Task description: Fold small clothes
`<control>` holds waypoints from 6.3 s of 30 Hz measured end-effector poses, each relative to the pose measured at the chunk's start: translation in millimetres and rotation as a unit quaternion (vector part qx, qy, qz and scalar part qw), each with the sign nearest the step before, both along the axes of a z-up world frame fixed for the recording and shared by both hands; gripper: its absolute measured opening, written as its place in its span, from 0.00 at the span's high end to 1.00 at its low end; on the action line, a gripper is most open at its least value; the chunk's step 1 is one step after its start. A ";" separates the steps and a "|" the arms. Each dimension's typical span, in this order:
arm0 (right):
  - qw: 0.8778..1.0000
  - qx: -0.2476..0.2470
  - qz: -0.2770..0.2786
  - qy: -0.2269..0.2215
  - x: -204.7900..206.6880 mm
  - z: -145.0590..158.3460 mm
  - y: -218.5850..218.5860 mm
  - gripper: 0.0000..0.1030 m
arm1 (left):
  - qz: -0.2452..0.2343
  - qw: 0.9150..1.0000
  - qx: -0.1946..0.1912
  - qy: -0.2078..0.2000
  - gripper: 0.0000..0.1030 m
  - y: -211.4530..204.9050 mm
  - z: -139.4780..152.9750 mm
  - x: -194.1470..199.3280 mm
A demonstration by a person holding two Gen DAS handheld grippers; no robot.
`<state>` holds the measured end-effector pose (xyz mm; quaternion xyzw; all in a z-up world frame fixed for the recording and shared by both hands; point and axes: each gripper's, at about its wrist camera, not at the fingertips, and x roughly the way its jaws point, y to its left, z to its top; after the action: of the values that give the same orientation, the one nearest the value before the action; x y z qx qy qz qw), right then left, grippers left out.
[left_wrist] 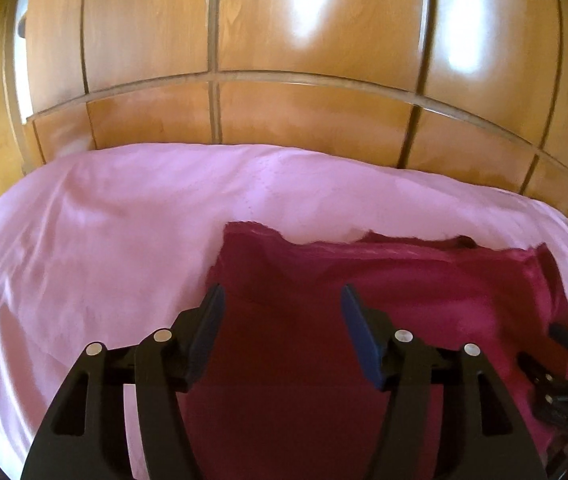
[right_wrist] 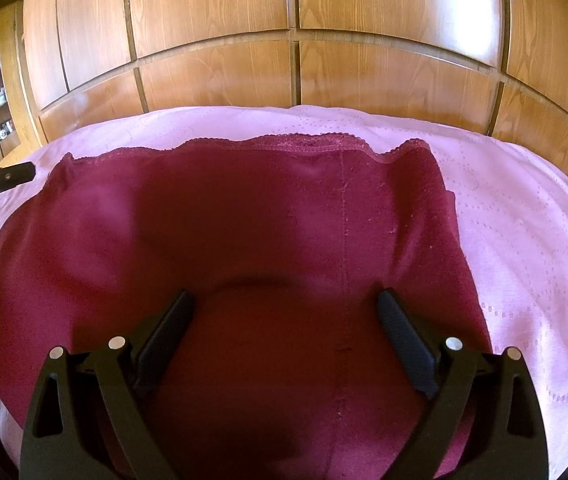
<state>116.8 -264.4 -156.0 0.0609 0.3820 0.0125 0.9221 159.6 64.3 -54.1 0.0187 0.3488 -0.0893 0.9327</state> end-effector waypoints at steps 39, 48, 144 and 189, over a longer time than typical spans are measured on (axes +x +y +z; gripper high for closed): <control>0.993 0.029 -0.072 0.089 34.2 11.9 -56.2 0.12 | -0.013 0.998 0.000 0.066 0.36 18.2 -37.6 -76.0; 0.971 0.202 -0.105 0.071 -24.5 6.7 -128.7 0.07 | -0.026 0.996 -0.068 0.054 0.36 37.3 -26.7 -92.3; 0.972 0.090 0.209 0.064 10.8 47.0 145.3 0.35 | 0.011 0.978 -0.151 0.143 0.25 96.0 -54.7 -24.7; 0.990 0.138 0.040 0.005 83.8 89.3 -24.8 0.61 | -0.209 0.962 -0.150 0.095 0.71 -74.0 -7.4 75.1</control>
<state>200.6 -289.2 -66.7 0.1726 0.3831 0.1016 0.9017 234.8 -9.7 -61.5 -0.0577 0.4066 -0.3350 0.8480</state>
